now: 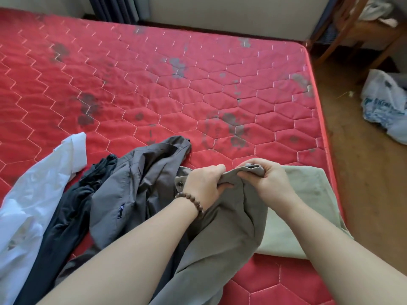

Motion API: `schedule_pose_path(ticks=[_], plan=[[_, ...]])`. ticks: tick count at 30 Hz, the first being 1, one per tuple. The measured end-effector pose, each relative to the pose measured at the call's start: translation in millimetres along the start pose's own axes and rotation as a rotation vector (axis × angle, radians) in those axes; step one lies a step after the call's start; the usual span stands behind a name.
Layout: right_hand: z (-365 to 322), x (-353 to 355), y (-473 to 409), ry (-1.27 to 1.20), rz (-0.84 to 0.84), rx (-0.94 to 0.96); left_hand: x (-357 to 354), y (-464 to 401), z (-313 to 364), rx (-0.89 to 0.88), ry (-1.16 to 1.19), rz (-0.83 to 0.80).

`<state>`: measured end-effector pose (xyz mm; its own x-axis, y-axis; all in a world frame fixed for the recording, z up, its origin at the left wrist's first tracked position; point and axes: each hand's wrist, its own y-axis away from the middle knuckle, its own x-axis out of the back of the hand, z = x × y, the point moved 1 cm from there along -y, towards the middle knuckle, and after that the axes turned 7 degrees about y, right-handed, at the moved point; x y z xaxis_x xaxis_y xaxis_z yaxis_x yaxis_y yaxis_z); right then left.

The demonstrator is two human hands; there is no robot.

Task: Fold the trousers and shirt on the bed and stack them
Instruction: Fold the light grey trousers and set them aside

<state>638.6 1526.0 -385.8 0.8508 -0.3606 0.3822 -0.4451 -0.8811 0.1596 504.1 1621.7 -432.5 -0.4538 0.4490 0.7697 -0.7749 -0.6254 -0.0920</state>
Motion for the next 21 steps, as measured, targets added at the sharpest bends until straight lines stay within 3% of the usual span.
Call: schedule_pose_path(ticks=[5,12,15,18,21], plan=[[-19,39,18,-0.064,0.154,-0.014,18,4,24,0.054,-0.025,-0.019],[-46,81,63,-0.192,0.182,-0.051,41,16,63,-0.041,-0.071,-0.153],[-50,93,79,-0.193,0.217,-0.028,46,31,68,-0.020,-0.136,-0.149],[-59,99,95,-0.184,0.256,0.005,61,47,71,0.002,-0.058,-0.222],[-82,101,112,-0.174,0.301,0.046,89,57,81,-0.008,-0.166,-0.209]])
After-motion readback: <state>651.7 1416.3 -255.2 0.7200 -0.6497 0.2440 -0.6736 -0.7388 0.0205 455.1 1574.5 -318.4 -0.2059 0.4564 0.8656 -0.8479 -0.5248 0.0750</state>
